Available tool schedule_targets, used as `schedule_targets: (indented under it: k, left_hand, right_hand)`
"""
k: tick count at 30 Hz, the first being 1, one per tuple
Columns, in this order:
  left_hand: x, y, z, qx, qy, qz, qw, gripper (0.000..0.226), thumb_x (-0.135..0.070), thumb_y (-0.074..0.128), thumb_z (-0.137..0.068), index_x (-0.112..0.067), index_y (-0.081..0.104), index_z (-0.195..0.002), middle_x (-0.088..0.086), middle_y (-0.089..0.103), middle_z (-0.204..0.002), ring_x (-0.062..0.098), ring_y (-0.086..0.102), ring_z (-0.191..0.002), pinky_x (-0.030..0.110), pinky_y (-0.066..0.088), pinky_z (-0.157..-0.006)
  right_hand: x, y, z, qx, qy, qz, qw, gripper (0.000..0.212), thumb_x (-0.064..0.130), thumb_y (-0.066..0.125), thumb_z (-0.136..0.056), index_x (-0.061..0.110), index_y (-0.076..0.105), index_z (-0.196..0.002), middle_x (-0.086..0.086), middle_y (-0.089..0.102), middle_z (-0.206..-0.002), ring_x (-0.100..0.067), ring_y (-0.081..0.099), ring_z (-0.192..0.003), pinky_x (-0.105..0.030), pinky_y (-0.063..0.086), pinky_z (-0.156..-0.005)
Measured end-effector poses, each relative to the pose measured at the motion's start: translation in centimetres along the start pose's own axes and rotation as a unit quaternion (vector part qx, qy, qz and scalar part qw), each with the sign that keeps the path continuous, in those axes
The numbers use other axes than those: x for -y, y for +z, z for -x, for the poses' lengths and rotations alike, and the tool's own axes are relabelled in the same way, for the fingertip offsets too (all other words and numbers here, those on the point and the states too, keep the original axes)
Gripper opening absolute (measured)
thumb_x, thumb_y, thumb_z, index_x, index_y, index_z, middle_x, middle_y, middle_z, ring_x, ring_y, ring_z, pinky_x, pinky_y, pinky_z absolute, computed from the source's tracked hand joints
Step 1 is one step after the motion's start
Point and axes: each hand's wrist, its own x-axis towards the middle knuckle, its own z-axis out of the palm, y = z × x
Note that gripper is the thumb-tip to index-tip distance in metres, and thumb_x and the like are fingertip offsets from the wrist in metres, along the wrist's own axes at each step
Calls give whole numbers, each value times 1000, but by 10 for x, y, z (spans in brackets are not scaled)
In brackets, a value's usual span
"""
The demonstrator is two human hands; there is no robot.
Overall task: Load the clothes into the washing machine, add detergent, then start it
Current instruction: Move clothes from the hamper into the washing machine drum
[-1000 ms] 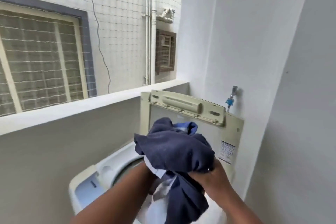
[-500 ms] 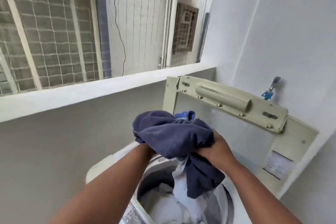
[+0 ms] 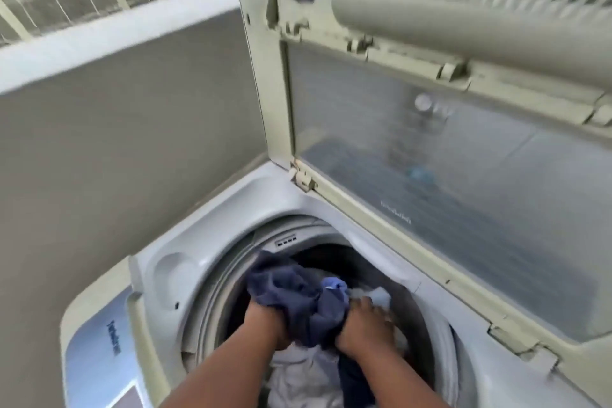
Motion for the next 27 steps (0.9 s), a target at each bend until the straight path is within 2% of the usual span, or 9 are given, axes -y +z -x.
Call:
schedule_targets:
  k: [1,3,5,7,11,15,19,24,27]
  left_hand:
    - [-1,9,-3,39,-36,18,998,62,-43,53,-88,-21,37,-143,7,40,-149,28,38,-137,48,31,-109]
    - [-4,30,-5,93,-82,52,991,91,-51,56,-86,-20,4,-153,8,8,-161,31,13,-147,51,13,-117]
    - [-8,38,-9,82,-63,31,994,100,-56,56,-84,-22,-8,-153,7,-2,-162,34,6,-147,52,10,-117]
    - [-12,33,-9,59,-38,24,997,102,-58,56,-84,-23,-10,-153,8,-4,-162,33,3,-148,52,8,-118]
    - [-17,18,6,23,-19,24,999,102,-59,55,-84,-22,-11,-153,8,-8,-161,32,-3,-148,51,2,-119]
    - [-20,0,38,-21,2,24,1000,103,-62,53,-83,-23,-13,-152,7,-9,-162,31,-3,-148,51,2,-119]
    - [-15,-20,87,-60,27,22,998,107,-69,52,-79,-24,-13,-152,5,-9,-162,30,-2,-149,51,3,-119]
    - [-11,-65,165,-142,57,-3,988,113,-74,54,-74,-25,-12,-153,5,-6,-162,31,1,-149,51,4,-119]
    - [-22,-95,200,-187,87,-7,979,113,-74,53,-75,-23,-12,-153,5,-5,-162,30,1,-149,49,4,-120]
  right_hand:
    - [-6,9,-8,24,45,38,998,77,41,58,-79,19,24,-145,-13,27,-150,-39,32,-134,-51,38,-103]
    - [-14,25,-24,87,97,96,987,98,45,62,-81,20,0,-152,-19,5,-158,-48,14,-140,-63,29,-105]
    - [-15,31,-29,115,94,125,981,110,50,67,-77,21,-7,-152,-19,2,-159,-48,11,-141,-64,26,-107]
    - [-11,32,-29,110,73,171,976,112,55,69,-73,19,0,-153,-20,12,-157,-46,15,-141,-61,26,-108]
    - [1,24,-6,110,40,223,968,99,57,61,-75,18,12,-152,-19,19,-156,-45,13,-142,-59,24,-109]
    - [8,-1,51,39,20,208,977,94,64,58,-73,19,21,-148,-17,30,-151,-42,22,-138,-53,29,-104]
    - [10,-24,130,-69,15,217,973,99,62,57,-78,19,7,-153,-16,23,-156,-40,19,-142,-53,26,-109]
    - [11,-52,231,-176,65,162,969,101,65,57,-75,23,9,-153,-11,33,-151,-36,25,-140,-51,30,-106]
    - [1,-68,285,-228,106,132,959,102,65,58,-73,25,7,-152,-9,31,-153,-35,24,-140,-50,30,-105]
